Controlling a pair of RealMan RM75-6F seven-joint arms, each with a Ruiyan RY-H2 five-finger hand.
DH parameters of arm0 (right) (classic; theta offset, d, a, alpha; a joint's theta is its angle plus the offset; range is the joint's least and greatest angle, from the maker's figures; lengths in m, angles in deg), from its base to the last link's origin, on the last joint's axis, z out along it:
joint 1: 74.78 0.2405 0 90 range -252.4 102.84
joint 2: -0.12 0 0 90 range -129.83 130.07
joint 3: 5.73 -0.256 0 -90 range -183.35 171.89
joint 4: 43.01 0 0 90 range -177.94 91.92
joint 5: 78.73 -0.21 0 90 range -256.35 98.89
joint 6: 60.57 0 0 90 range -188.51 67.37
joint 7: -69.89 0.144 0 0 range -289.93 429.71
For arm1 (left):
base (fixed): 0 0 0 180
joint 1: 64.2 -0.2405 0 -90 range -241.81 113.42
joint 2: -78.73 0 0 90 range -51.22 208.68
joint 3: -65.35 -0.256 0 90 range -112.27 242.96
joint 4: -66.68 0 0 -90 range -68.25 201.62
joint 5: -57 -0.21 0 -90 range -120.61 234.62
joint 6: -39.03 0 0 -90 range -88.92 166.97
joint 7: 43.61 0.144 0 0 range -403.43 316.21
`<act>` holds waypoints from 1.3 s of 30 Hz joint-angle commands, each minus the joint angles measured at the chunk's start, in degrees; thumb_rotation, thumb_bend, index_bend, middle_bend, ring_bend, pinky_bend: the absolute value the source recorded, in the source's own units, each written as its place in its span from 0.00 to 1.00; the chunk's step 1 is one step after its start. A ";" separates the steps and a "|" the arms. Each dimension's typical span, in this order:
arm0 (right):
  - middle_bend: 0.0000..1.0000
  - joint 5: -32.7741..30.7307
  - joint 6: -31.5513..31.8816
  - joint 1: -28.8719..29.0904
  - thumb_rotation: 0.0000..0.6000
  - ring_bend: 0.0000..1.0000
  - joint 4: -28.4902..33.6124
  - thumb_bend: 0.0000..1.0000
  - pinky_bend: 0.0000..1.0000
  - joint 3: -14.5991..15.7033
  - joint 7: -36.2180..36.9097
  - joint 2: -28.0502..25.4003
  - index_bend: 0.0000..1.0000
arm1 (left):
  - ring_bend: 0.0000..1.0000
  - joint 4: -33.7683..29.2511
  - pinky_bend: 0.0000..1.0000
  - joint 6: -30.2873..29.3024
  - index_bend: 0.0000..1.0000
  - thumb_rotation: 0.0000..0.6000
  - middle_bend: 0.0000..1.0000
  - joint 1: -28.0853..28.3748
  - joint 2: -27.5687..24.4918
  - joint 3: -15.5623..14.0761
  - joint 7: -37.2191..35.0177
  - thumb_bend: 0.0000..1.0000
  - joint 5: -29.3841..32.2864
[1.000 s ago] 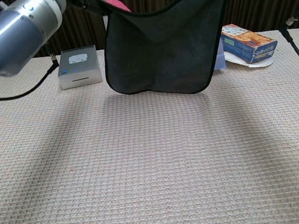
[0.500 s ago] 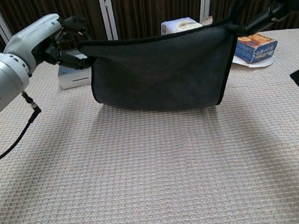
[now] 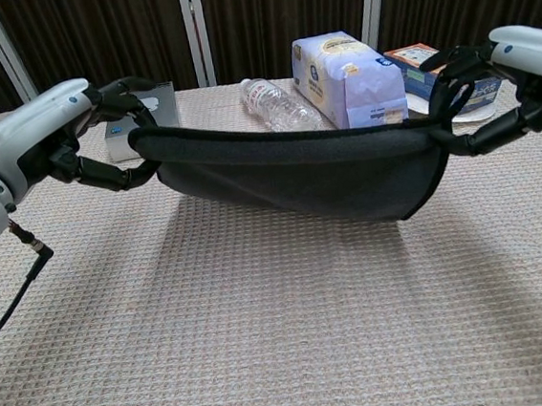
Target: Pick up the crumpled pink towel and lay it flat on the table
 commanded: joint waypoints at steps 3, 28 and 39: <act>0.12 2.03 0.14 -1.76 1.00 0.00 -0.38 0.46 0.00 1.55 0.53 1.30 0.64 | 0.00 -0.31 0.00 -0.05 0.59 1.00 0.03 -1.51 -0.13 -1.24 -0.11 0.49 -1.32; 0.12 5.61 -4.30 -5.40 1.00 0.00 -4.18 0.46 0.00 3.43 0.32 8.77 0.64 | 0.00 5.09 0.00 4.88 0.59 1.00 0.03 -4.37 1.82 -2.01 -1.13 0.49 -2.90; 0.12 6.20 -5.70 -6.39 1.00 0.00 -4.97 0.46 0.00 3.72 -0.87 11.18 0.64 | 0.00 6.19 0.00 6.67 0.57 1.00 0.02 -5.65 1.29 -3.10 -1.78 0.48 -3.77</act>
